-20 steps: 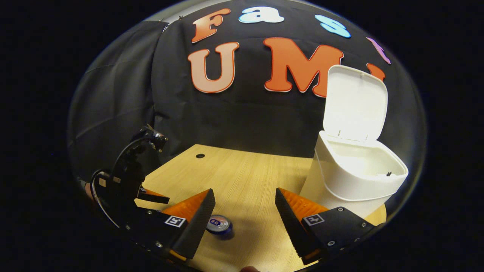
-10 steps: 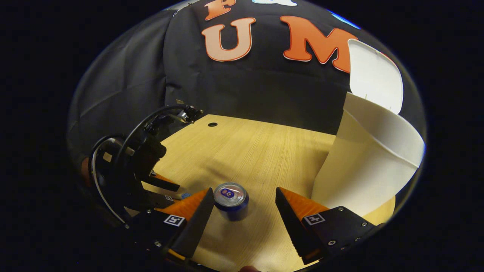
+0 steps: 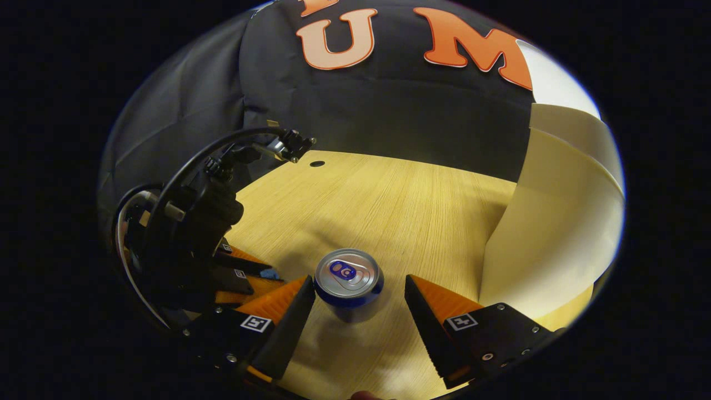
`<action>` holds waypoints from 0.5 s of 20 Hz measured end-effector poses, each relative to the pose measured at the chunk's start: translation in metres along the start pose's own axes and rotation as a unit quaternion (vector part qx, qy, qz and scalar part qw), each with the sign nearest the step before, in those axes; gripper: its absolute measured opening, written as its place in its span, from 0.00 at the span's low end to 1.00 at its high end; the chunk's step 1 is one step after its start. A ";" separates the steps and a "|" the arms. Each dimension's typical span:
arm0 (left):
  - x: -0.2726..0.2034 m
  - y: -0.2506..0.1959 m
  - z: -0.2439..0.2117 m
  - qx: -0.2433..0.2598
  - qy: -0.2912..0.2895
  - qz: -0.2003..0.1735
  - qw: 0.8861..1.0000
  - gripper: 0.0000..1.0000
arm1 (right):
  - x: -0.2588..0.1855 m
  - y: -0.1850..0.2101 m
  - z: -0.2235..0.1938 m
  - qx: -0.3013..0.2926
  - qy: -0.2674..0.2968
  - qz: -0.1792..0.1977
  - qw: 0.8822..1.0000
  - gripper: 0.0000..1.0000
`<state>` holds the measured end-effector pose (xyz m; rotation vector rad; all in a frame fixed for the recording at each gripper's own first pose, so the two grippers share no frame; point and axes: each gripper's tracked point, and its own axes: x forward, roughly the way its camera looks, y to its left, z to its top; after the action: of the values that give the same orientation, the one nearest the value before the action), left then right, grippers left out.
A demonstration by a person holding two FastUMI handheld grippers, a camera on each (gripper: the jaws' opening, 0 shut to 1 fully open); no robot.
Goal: Press the lid of the desktop garbage bin to open it, pick up the crumpled paper on the desktop and throw it into the bin, then pick up the pop can on the desktop and drop it into the bin, and finally close the garbage bin lid.
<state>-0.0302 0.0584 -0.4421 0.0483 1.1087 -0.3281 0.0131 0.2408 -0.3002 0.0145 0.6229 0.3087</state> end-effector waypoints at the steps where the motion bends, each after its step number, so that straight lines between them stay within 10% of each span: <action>1: -0.003 0.002 -0.001 -0.004 0.004 -0.004 1.000 0.36 | 0.003 0.000 -0.003 0.001 0.004 0.000 1.000 1.00; 4: -0.002 0.007 -0.001 -0.013 0.000 -0.013 1.000 0.17 | 0.010 0.002 -0.008 0.004 0.012 -0.001 1.000 0.98; 10: -0.015 0.009 0.020 -0.006 -0.022 -0.022 1.000 0.17 | 0.019 0.001 -0.008 0.009 0.018 -0.009 1.000 0.91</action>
<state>-0.0162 0.0667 -0.4214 0.0072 1.0697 -0.3605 0.0228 0.2465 -0.3175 0.0211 0.6609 0.2860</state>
